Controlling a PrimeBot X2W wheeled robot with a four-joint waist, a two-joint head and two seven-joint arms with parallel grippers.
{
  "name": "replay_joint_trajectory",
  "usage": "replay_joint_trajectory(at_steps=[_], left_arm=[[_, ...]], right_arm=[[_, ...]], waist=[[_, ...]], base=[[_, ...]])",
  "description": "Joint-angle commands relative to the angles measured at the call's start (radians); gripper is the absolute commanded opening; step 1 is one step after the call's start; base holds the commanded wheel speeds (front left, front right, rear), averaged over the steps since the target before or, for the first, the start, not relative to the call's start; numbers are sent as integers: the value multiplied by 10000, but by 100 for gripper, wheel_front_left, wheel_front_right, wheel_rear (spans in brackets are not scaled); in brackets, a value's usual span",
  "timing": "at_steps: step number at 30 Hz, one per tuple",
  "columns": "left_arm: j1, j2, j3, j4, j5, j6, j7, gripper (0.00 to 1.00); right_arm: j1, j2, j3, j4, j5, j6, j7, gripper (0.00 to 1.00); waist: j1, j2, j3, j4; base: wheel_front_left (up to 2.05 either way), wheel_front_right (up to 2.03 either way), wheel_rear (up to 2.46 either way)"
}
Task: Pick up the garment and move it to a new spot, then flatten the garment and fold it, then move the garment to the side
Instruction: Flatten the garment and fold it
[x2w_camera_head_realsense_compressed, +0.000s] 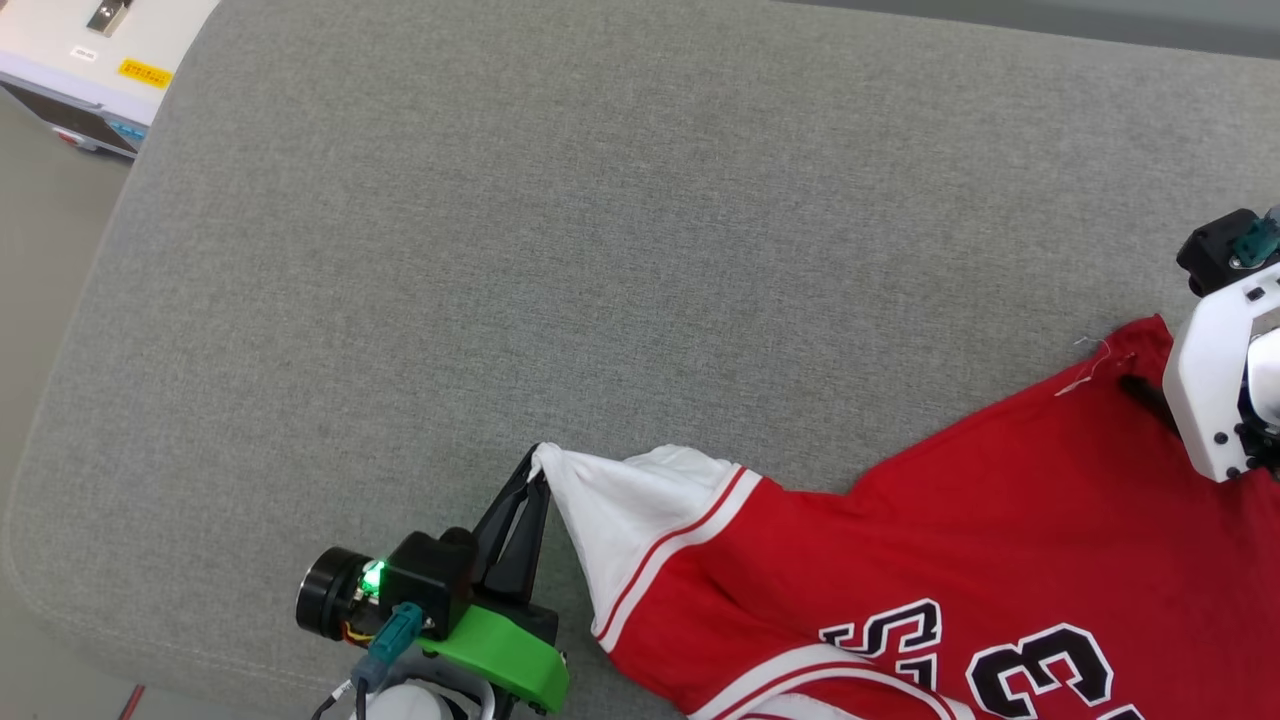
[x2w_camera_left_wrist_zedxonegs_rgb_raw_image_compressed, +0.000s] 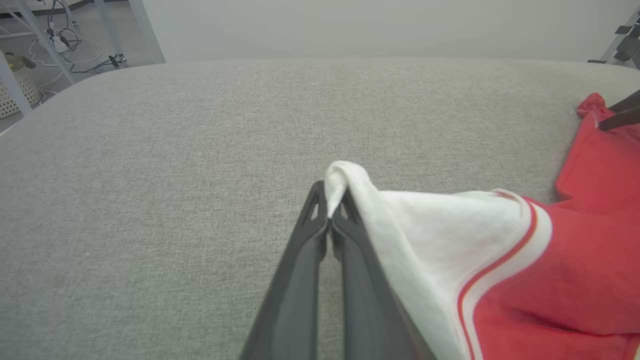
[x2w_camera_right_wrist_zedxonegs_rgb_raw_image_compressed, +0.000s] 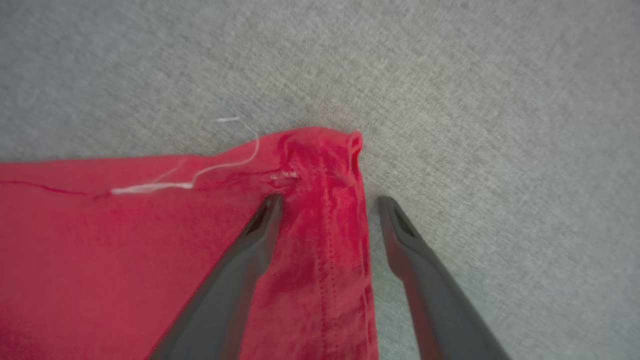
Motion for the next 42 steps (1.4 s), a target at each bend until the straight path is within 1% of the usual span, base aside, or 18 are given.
replay_joint_trajectory(at_steps=[1,3,4,5,6,9,15,21,24,27,31,37,42], left_arm=[[-200,-62,-13,30,57,-52,-59,0],[-222,-88,-22,62,56,-64,-59,0],[-227,-100,-15,82,55,-68,-59,0],[-223,-107,-1,97,54,-71,-59,0],[-212,-114,23,117,54,-72,-59,0],[-157,-110,88,198,54,-79,-59,0],[-89,65,182,202,160,-107,-59,0],[-301,553,374,-153,280,-143,-59,0],[-705,802,547,-453,266,-158,-59,0],[-1316,1127,621,-710,288,-181,-59,0],[-2376,1590,611,-928,254,-209,-50,0],[-4557,2248,443,-1011,-165,-235,257,0],[-6422,2900,-65,-848,-635,-240,573,0]], right_arm=[[120,79,492,266,128,-6,76,100],[199,67,840,501,454,-6,38,100],[204,47,997,592,591,-6,-17,40],[183,37,1096,639,687,-6,-102,8],[143,29,1178,689,815,-6,-242,0],[-37,-22,1327,730,1056,-6,-730,0],[-352,-394,1370,282,1414,-6,-2398,0],[-277,-972,1154,-575,1582,-6,-3568,0],[-222,-1219,828,-1225,1640,-6,-4034,0],[-183,-1360,407,-1883,1647,-6,-4389,0],[-201,-1364,-166,-2642,1521,-6,-4661,0],[-441,-1098,-1190,-3449,1103,-6,-4888,0],[-872,-837,-2067,-3800,763,-6,-4879,0]], waist=[[-1,0,80,87],[-1,0,87,104],[-1,0,77,95],[-1,0,64,76],[-1,0,34,42],[-1,0,-149,-77],[-1,0,-803,-319],[-1,0,-1408,-671],[-1,0,-1600,-888],[-1,0,-1768,-1101],[-1,0,-1946,-1372],[-1,0,-2096,-1720],[-1,0,-2073,-1941]], base=[[0,0,0],[0,0,0],[0,0,0],[0,0,0],[0,0,0],[0,0,0],[0,0,0],[0,0,0],[0,0,0],[0,0,0],[0,0,0],[0,0,0],[0,0,0]])
